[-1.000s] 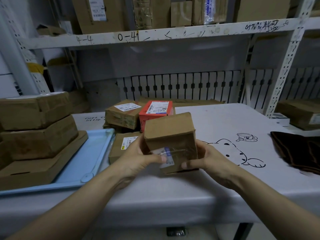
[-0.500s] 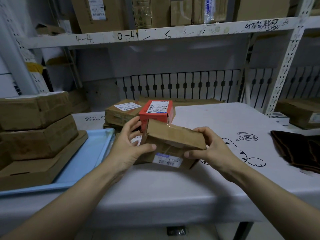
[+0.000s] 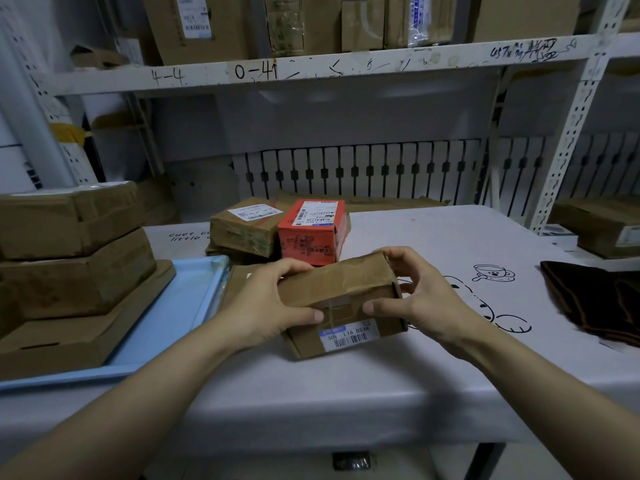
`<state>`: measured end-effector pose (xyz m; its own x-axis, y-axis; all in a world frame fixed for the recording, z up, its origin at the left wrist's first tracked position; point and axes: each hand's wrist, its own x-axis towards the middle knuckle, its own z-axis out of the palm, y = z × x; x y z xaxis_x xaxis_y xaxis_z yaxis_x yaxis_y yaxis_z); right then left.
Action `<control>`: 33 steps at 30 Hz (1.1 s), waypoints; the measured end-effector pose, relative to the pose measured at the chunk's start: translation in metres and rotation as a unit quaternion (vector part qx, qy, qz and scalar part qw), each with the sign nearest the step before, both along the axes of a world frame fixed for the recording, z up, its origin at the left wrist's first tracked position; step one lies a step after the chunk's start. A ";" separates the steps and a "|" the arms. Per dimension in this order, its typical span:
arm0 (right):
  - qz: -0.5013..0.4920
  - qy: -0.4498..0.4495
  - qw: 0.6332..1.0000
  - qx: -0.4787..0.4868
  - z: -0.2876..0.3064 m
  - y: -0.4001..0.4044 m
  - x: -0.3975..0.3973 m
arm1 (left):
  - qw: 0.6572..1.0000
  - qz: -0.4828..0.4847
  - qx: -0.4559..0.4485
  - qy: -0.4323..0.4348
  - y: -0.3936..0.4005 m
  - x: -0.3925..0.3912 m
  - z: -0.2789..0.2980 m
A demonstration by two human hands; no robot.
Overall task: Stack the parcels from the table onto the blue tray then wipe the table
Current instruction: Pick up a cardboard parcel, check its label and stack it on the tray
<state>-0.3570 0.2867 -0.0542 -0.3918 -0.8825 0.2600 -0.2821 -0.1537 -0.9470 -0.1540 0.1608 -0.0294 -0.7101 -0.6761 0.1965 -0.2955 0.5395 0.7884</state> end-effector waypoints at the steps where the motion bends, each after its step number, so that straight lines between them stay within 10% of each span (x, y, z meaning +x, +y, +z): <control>1: -0.001 -0.001 1.000 0.001 -0.001 0.000 0.000 | 1.000 0.002 0.003 0.000 0.000 0.001 -0.001; 16: 0.102 -0.068 0.990 0.066 -0.026 0.001 0.002 | 0.979 0.012 0.170 0.112 -0.003 0.003 -0.017; 33: 0.034 -0.032 0.999 0.002 -0.015 -0.006 0.004 | 0.989 -0.027 0.087 0.115 0.004 0.003 -0.008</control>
<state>-0.3530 0.2802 -0.0691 -0.3461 -0.9091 0.2319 -0.2096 -0.1660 -0.9636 -0.1511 0.1647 -0.0372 -0.6962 -0.6762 0.2409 -0.0718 0.3996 0.9139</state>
